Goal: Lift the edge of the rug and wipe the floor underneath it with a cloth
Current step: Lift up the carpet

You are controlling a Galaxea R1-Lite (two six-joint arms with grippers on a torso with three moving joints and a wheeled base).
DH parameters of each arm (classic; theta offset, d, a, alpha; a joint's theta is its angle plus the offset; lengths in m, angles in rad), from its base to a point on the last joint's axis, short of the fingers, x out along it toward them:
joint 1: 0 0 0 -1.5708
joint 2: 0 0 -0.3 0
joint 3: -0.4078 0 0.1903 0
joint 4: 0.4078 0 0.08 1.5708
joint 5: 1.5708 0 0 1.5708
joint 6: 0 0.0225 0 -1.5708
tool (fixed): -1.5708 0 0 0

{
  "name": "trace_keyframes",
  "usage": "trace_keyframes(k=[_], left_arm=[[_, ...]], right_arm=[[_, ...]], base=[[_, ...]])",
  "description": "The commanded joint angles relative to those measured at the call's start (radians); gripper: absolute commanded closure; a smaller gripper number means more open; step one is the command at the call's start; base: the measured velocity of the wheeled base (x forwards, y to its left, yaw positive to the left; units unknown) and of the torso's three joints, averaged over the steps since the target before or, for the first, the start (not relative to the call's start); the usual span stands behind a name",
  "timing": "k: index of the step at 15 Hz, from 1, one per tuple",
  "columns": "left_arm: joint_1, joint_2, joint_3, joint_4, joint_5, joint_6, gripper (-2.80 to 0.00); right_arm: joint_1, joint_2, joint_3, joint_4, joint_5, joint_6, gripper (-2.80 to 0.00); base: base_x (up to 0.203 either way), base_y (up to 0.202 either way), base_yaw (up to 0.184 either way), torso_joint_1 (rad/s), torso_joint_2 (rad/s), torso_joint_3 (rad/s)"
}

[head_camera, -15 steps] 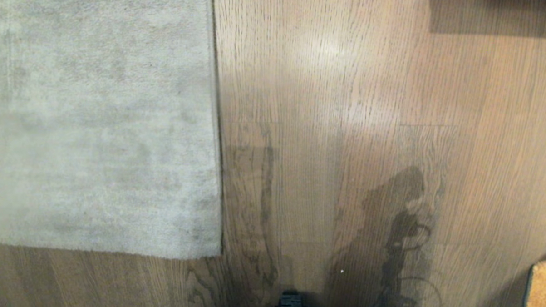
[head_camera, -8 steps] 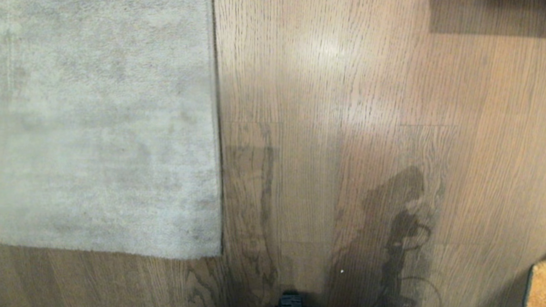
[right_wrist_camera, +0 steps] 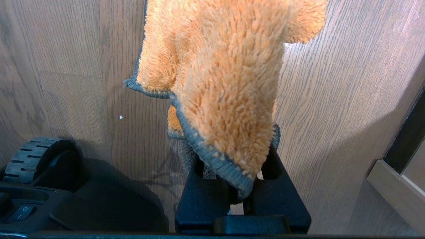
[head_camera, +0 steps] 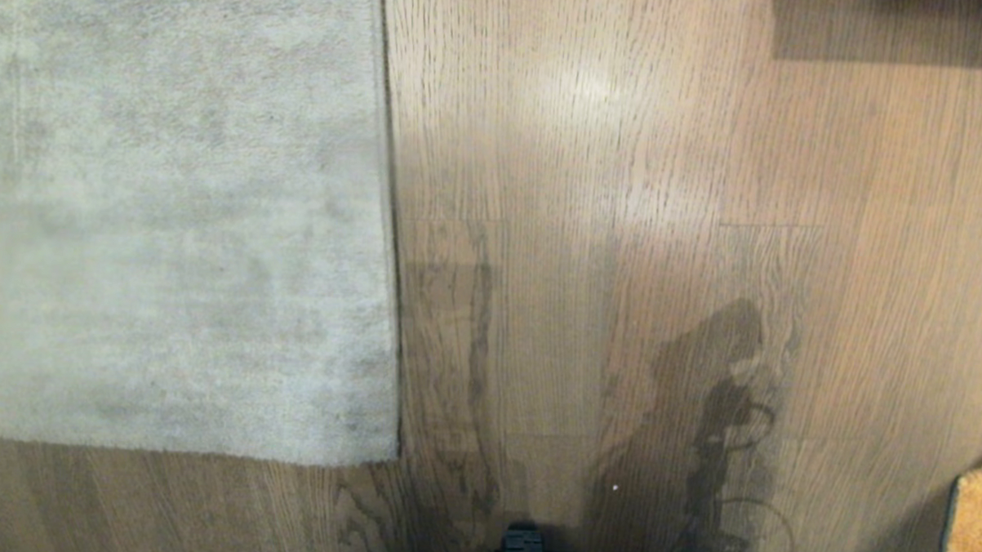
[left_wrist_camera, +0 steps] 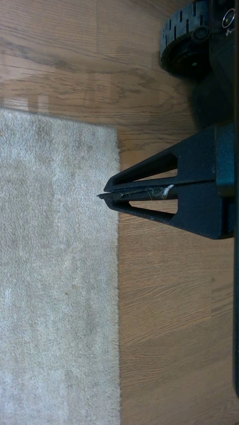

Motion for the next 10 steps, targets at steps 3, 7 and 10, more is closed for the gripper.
trace_keyframes(k=[3,7,10], left_arm=[[0.0,0.0,0.0,0.0,0.0,0.0,0.0],[0.0,0.0,0.001,0.0,0.0,0.0,0.0],[0.0,0.0,0.0,0.0,0.0,0.0,0.0]], right_arm=[[0.0,0.002,0.0,0.0,0.001,-0.001,0.0],[0.0,0.002,0.0,0.0,0.001,-0.001,0.0],[0.0,0.002,0.0,0.0,0.001,-0.001,0.0]], base=[[0.0,0.0,0.0,0.0,0.0,0.0],[0.0,0.0,0.0,0.0,0.0,0.0],[0.0,0.0,0.0,0.0,0.0,0.0]])
